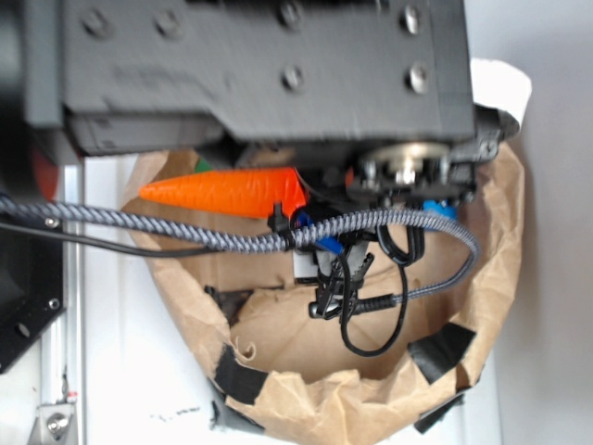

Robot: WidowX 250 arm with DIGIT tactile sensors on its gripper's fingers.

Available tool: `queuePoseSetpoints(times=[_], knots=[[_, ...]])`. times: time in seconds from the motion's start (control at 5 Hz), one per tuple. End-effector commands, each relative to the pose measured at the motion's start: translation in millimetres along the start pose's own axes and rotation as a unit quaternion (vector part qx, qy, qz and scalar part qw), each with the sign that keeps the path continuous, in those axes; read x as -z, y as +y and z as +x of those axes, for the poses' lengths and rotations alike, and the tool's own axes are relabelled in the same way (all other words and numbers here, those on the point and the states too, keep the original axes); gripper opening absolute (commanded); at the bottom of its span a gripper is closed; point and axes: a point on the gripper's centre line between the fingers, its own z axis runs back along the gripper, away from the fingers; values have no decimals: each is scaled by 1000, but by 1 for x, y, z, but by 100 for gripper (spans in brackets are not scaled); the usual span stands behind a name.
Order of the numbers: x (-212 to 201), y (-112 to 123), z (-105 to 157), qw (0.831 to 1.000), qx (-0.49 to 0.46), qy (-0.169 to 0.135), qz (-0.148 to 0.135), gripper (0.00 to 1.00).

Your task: Grab the carrot.

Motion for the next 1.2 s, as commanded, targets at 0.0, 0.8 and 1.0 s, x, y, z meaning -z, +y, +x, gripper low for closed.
queuePoseSetpoints(times=[0.0,0.8,1.0], knots=[[-10,-2,9,998,1,-55,19,0],[0,-5,14,999,4,-49,20,0],[1,-7,14,999,11,-44,11,0]])
